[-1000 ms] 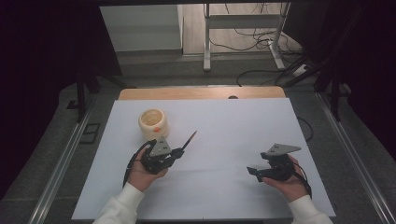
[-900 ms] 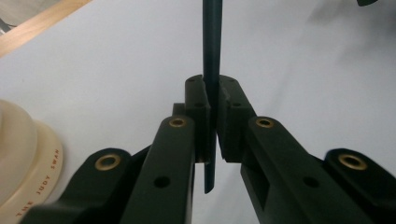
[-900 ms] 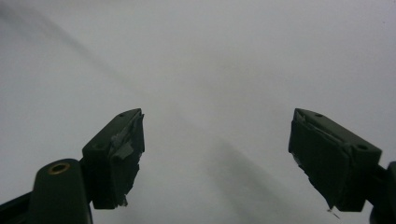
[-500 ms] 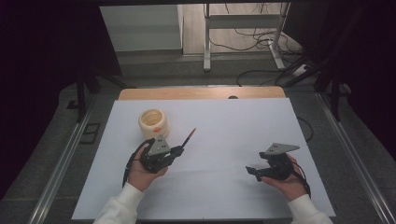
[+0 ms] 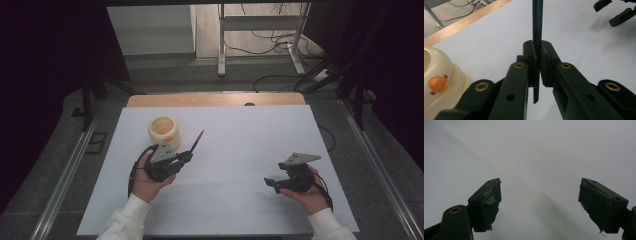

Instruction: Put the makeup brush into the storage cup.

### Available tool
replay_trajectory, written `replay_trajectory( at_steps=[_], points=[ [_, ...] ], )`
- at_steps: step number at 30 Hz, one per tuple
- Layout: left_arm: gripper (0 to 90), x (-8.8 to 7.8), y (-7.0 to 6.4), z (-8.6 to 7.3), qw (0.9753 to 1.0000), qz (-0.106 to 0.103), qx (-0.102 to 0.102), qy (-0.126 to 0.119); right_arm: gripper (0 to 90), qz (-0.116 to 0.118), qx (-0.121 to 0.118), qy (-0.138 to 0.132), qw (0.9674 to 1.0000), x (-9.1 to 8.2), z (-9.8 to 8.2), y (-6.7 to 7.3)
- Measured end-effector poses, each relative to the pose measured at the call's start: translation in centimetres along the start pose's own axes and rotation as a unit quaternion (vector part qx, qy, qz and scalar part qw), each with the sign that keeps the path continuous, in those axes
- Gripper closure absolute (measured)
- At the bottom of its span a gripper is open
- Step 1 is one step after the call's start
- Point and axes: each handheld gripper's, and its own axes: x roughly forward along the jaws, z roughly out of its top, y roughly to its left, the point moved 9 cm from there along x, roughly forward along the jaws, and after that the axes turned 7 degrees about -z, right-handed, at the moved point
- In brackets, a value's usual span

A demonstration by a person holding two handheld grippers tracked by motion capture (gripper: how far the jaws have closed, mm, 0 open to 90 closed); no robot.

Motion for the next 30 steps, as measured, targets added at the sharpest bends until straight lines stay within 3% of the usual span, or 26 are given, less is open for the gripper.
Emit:
replay_trajectory(
  at_steps=[15, 30],
  points=[
    [84.4, -1.1, 1.1, 1.7, 0.9996, 0.011, -0.007, -0.025, 19.2, 0.001, -0.002, 0.003, 1.0, 0.1, 0.0, 0.1],
    [84.4, -2.1, 3.4, 2.0, 0.9982, 0.025, -0.036, -0.041, 19.2, -0.001, -0.004, 0.006, 1.0, 0.2, -0.1, 0.1]
  ],
)
